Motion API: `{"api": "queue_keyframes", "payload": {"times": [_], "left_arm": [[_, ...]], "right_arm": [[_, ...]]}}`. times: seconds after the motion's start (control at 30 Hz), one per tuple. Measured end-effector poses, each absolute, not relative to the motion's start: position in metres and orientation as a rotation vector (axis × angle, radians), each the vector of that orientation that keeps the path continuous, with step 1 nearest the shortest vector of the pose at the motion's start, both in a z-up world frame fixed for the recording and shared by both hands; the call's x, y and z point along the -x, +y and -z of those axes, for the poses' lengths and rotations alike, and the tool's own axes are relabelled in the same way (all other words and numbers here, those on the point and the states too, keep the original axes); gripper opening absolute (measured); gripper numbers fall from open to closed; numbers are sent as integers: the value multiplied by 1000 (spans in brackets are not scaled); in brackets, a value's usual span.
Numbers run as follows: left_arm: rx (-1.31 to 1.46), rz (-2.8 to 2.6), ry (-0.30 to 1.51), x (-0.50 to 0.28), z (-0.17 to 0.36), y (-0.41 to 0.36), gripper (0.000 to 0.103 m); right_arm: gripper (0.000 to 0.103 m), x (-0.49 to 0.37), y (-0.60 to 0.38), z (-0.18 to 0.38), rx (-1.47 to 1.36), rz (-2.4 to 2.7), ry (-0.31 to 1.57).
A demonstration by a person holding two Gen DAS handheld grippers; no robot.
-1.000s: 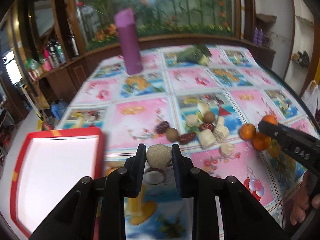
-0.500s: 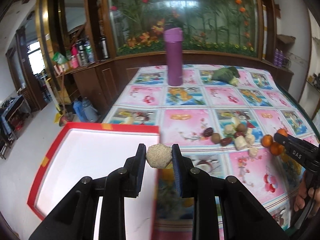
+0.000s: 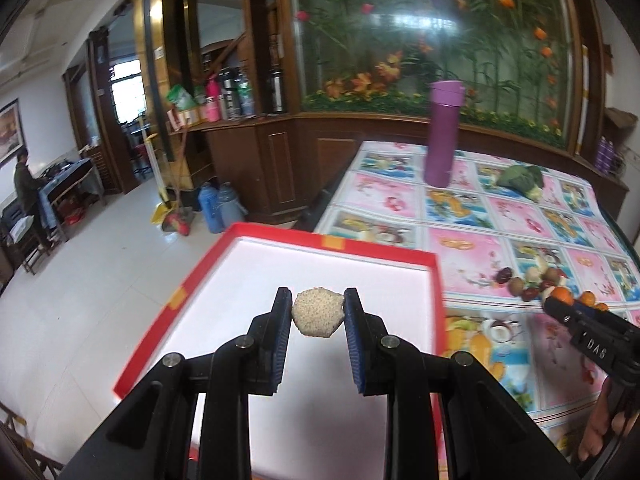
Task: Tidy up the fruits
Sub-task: 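Carry the orange and beige ball to the white tray and open both grippers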
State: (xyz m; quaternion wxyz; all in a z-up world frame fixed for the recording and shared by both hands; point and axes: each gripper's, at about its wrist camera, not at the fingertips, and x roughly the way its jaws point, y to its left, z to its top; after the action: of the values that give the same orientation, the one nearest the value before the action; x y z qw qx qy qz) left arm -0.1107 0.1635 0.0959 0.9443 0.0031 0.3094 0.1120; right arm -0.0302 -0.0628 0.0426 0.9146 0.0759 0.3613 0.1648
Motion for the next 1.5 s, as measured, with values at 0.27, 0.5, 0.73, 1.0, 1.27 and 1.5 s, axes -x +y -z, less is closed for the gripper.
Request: {"api": "queue_keyframes", "payload": {"times": [0.27,0.5,0.73,1.0,1.27,1.5], "left_arm": [[33,-296,651,117,-82,201,25],[63,-349,688,119,-65,230,25],[78,-391,726,120,-50,250,25],[75,-432,789,116,-30,260,26],[61,-470,818,119,-26,263,36],[59,-486,801,124,-34,264,67]], "right_arm": [[35,39,26,-46,-84,-513,778],[35,41,72,-46,-17,-578,790],[35,34,97,-34,35,-585,850],[35,37,114,-19,94,-592,924],[38,39,116,-18,144,-583,942],[49,41,86,-31,19,-601,902]]}}
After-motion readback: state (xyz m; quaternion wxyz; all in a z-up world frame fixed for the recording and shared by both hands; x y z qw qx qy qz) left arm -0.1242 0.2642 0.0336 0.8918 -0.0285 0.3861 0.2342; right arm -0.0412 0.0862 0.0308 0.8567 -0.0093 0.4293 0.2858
